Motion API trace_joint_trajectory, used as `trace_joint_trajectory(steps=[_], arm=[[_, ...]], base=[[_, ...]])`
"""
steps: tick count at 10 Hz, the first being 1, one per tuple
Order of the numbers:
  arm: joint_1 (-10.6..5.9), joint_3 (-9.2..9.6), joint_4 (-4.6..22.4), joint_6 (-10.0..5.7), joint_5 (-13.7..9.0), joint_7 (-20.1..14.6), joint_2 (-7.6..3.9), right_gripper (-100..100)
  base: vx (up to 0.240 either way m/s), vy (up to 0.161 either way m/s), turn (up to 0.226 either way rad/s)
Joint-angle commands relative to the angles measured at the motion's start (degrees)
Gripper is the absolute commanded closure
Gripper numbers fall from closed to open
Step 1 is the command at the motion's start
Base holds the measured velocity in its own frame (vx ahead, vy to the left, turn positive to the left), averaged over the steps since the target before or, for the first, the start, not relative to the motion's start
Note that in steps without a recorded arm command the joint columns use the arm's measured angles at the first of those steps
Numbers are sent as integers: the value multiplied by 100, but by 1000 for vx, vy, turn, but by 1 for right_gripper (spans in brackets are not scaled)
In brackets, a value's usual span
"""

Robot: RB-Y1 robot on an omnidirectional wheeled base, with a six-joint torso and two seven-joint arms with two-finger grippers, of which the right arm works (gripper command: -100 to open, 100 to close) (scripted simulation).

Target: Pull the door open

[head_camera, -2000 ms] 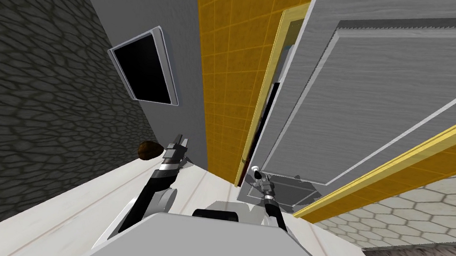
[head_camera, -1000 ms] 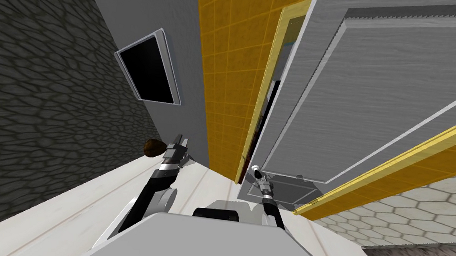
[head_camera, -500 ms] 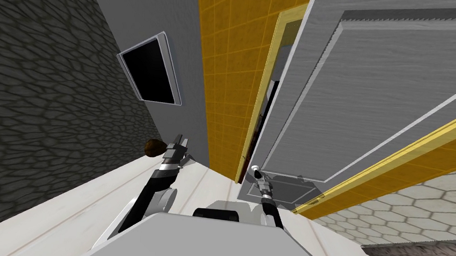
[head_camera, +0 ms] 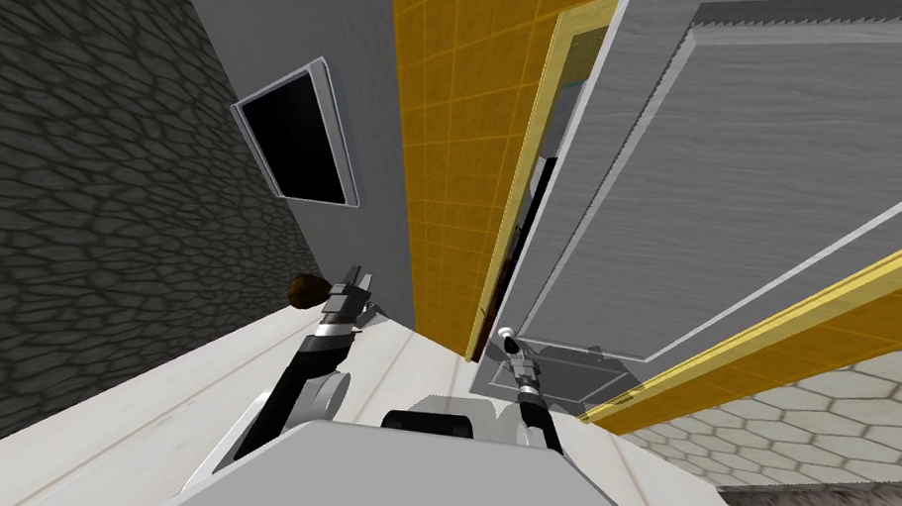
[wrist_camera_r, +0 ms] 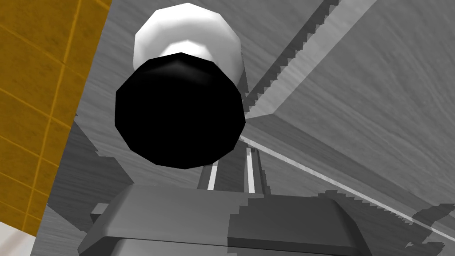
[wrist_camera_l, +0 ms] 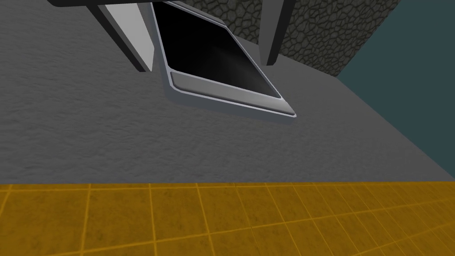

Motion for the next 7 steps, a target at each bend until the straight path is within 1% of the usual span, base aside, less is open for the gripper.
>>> trace_joint_trajectory(steps=[1, 2, 4, 5, 6, 7], arm=[[-178, 154, 85, -127, 13, -191, 107, -100], [-179, 210, 59, -112, -93, -426, 115, -100], [-179, 210, 59, -112, -93, -426, 115, -100], [-181, 265, 33, -97, -199, -660, 124, -100], [-182, 318, 9, -83, -299, -804, 132, -100], [-182, 318, 9, -83, -299, -892, 132, -100]], base=[[-39, -12, 30], [-60, -26, 40], [-34, -12, 11], [-32, -1, 3], [-65, -28, 37], [-51, -25, 44]])
